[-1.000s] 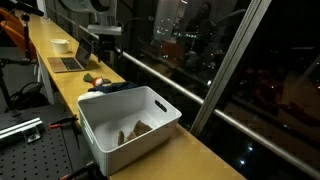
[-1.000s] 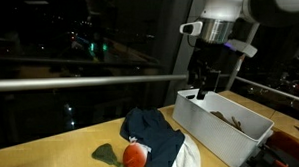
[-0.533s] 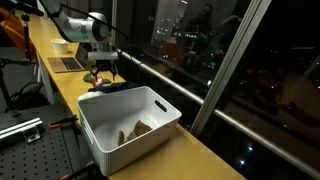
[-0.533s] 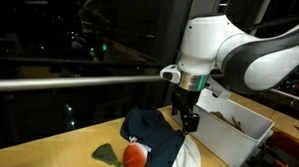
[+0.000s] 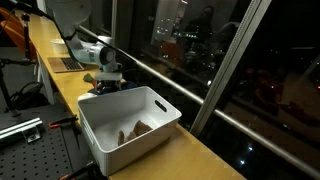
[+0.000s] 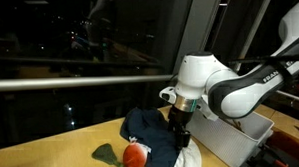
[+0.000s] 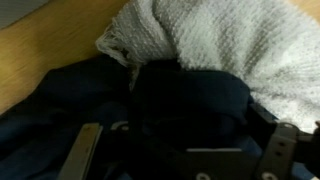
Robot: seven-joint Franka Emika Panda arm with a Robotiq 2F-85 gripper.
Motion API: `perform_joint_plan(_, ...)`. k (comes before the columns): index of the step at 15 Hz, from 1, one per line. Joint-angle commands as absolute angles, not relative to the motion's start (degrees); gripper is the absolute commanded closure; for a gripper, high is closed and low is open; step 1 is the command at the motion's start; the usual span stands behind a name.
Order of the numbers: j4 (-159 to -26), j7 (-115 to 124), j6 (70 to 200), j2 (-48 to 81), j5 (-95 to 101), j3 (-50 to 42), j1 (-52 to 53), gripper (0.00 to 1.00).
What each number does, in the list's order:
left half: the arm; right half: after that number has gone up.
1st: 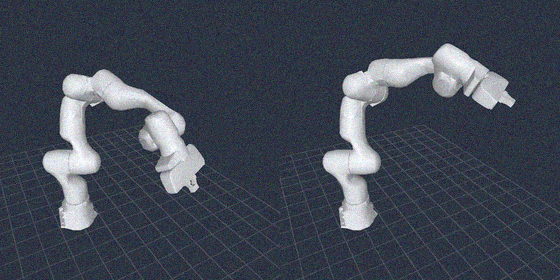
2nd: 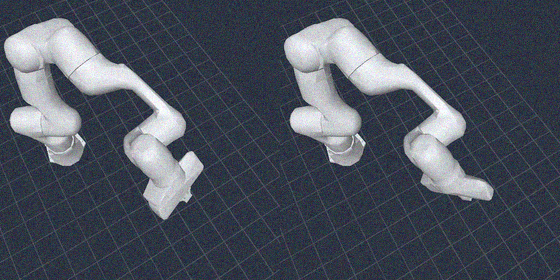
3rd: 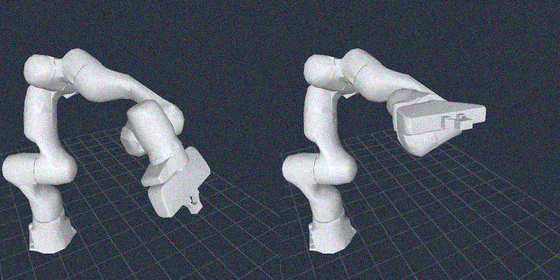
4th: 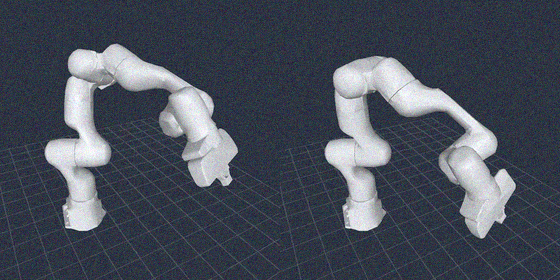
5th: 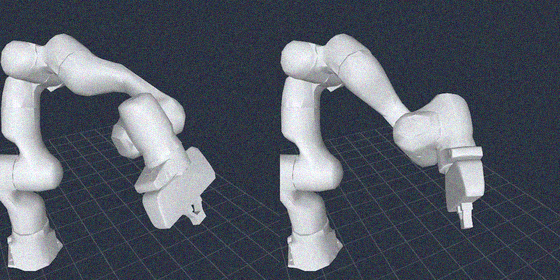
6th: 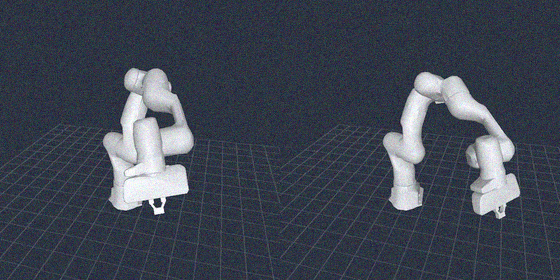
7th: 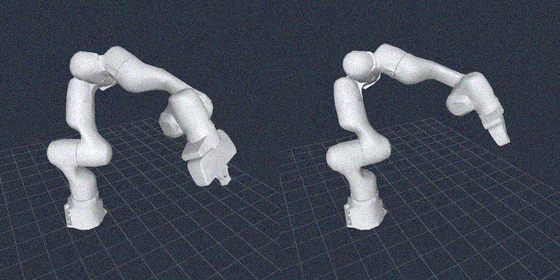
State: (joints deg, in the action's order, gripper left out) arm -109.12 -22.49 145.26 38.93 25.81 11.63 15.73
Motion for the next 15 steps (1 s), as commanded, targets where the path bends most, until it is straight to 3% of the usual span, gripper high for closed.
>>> perform_joint_plan(1, -107.21, -27.85, 147.37, 43.51, 20.49, 14.59, 11.54, 0.00)
perform_joint_plan(2, -107.22, -29.20, 147.52, 44.08, 18.94, 15.37, 10.21, 0.00)
perform_joint_plan(3, -107.27, -29.88, 147.49, 44.31, 17.69, 15.88, 9.31, 0.23)
perform_joint_plan(4, -107.55, -30.33, 147.46, 44.08, 16.74, 16.21, 8.64, 0.26)
perform_joint_plan(13, -114.62, -29.35, 145.91, 31.30, 14.07, 16.63, 6.13, 0.94)
perform_joint_plan(15, -115.65, -29.14, 144.55, 28.07, 13.67, 16.49, 6.47, 0.98)
